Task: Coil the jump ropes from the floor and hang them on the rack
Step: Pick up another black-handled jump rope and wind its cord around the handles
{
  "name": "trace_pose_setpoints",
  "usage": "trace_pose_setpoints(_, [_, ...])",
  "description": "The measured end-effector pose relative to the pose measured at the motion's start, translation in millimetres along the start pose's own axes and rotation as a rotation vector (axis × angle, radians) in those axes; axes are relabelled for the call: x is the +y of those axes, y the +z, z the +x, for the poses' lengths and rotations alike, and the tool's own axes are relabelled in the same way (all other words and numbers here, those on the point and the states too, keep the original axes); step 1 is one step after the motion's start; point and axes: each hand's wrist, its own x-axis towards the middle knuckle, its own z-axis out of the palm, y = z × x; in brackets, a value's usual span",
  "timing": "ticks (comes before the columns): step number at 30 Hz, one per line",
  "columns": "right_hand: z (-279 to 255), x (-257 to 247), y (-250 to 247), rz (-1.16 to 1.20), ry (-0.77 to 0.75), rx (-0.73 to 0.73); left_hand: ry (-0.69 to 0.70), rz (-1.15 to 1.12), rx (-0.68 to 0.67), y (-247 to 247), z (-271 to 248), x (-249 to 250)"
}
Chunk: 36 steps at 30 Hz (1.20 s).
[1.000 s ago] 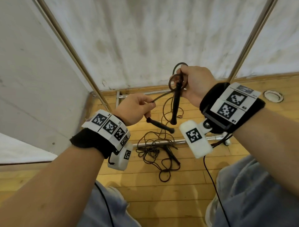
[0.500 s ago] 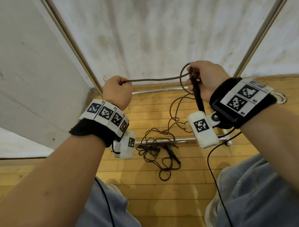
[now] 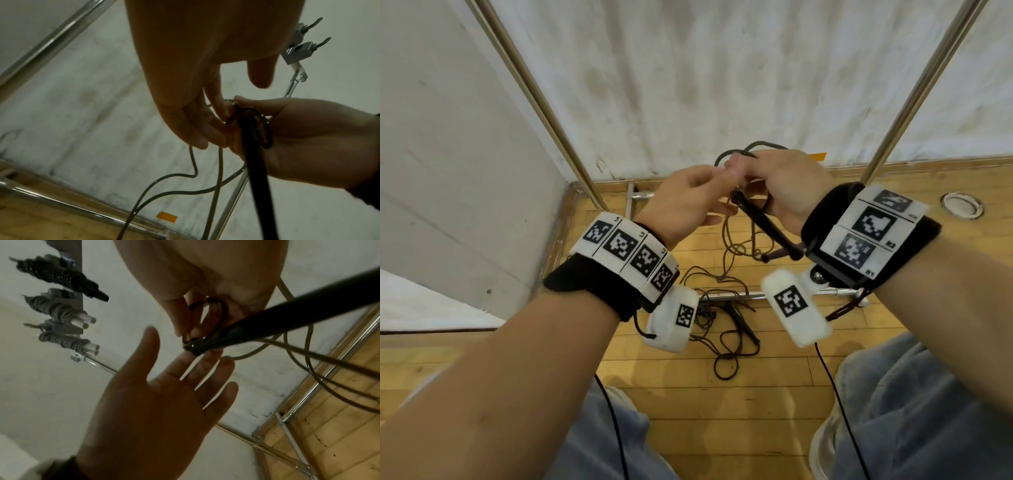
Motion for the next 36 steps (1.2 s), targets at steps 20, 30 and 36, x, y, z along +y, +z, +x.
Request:
trace_pose_setpoints(20, [2,-15,-17,0.668,0.240,-0.066,0.062,-0.003,-0.140,10,2,0])
trace_pose_setpoints(30, [9,-13,-22,0.273,0.094,0.059,0.106,0.197,-0.096,8,3,-2])
trace_pose_setpoints(36, [12,-13,-26,-0.230,-0.047,0.156,0.080,0.231,0.091,0,6,-6])
